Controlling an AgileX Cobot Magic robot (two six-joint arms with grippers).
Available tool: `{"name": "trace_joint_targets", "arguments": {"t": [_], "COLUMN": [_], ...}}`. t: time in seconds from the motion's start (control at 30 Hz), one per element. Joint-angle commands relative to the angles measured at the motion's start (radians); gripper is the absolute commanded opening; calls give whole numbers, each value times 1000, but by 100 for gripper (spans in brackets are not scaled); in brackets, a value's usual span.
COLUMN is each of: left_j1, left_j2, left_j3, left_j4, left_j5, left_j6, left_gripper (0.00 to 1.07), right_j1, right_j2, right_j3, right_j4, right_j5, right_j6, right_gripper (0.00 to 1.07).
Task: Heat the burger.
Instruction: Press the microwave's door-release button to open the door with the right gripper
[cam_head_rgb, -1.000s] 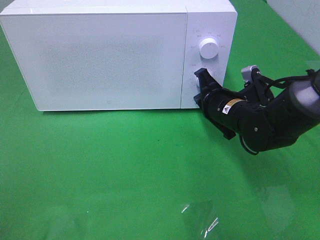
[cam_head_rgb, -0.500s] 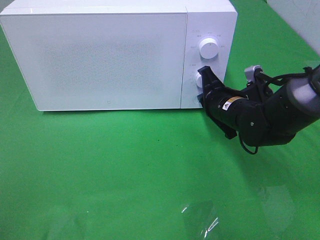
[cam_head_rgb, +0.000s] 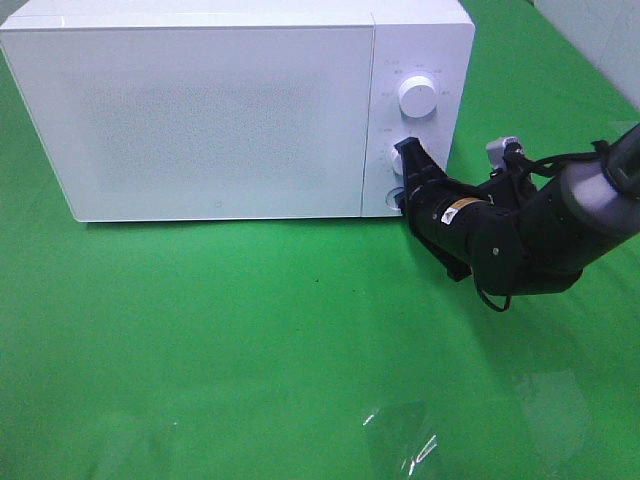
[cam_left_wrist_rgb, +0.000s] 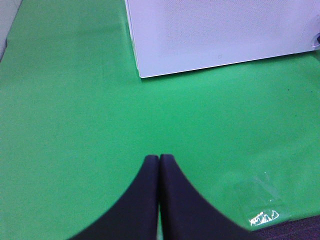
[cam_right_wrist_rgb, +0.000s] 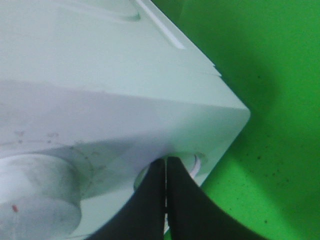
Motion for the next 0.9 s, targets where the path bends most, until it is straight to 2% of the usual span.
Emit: {"name": "trace_joint_targets", "arguments": {"t": [0.03,0.5,0.9], "left_j1": [4,4,4], "left_j2": [-8,-8,-8], "left_j3": [2,2,2], "left_j4": [-5,-5,-5], "left_j5": [-12,-12,-12], "left_j6": [-4,-4,-4], "left_gripper": [0,0,0], "right_j1": [-3,-3,-3], "right_j2": [-1,11,22], "right_j3": [-41,-153,-192], "right_j4": [20,61,97], "right_j5": [-72,-74,-71], "right_j6": [-10,-30,-51], "right_gripper": [0,0,0]}}
